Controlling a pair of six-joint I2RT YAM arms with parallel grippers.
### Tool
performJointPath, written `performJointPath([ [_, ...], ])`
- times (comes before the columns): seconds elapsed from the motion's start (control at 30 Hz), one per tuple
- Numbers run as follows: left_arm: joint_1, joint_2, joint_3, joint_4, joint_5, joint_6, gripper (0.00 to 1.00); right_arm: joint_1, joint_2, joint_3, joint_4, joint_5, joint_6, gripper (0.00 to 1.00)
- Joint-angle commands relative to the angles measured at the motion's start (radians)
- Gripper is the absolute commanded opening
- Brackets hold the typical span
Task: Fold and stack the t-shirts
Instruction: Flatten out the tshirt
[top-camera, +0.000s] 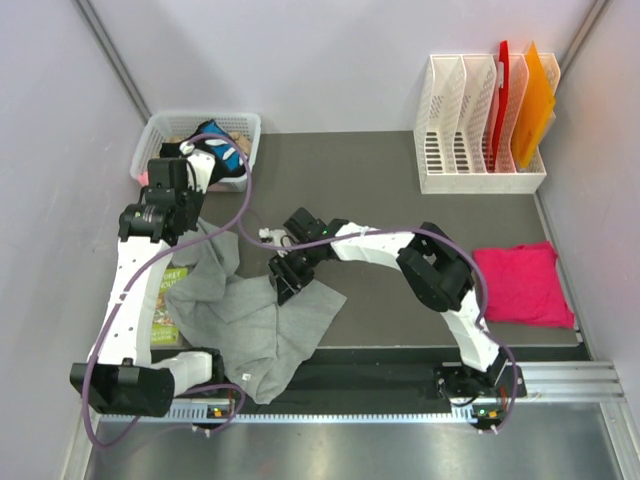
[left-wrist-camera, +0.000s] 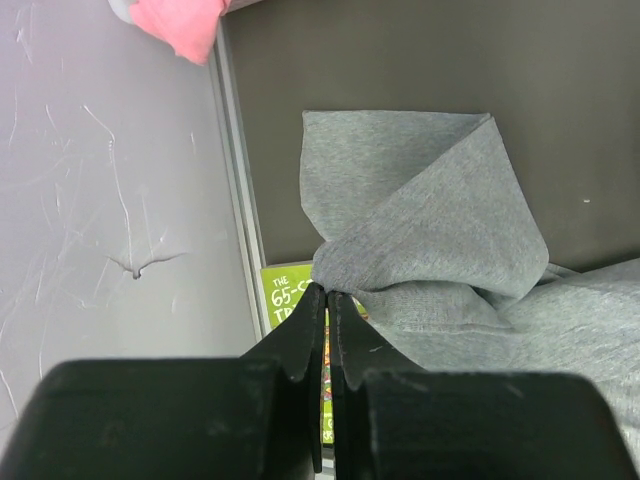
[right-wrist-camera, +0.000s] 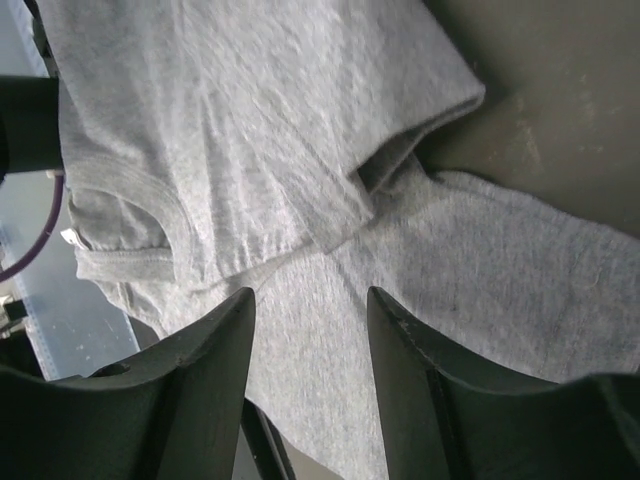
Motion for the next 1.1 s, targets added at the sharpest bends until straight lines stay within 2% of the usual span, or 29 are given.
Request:
performJointPath([
  [0.0,0.004,-0.034,0.001,-0.009,-0.004,-0.012,0.00,-0.008,0.012,0.065,0.069,-0.027,0.003,0.48],
  [0.4,0.004,-0.027,0.015,-0.011,0.016,0.004,0.00,-0.011,0.090,0.151,0.094,-0.034,0.041,0.46],
  [0.63,0.004,-0.025,0.019,-0.006,0.020,0.036,0.00,-0.011,0.119,0.165,0.124,-0.048,0.077,0.40],
  [0.83,0.004,-0.027,0.008,0.005,0.028,0.054,0.00,-0.009,0.136,0.163,0.155,-0.054,0.115,0.23],
  [0.93,0.004,-0.027,0.001,0.014,0.033,0.059,0.00,-0.008,0.135,0.163,0.154,-0.050,0.120,0.03],
  [0.97,0.004,-0.028,-0.001,0.017,0.033,0.060,0.00,-0.008,0.132,0.165,0.151,-0.044,0.123,0.00],
  [1.07,0.004,-0.027,-0.007,0.029,0.031,0.065,0.00,-0.007,0.112,0.154,0.140,-0.033,0.121,0.00],
])
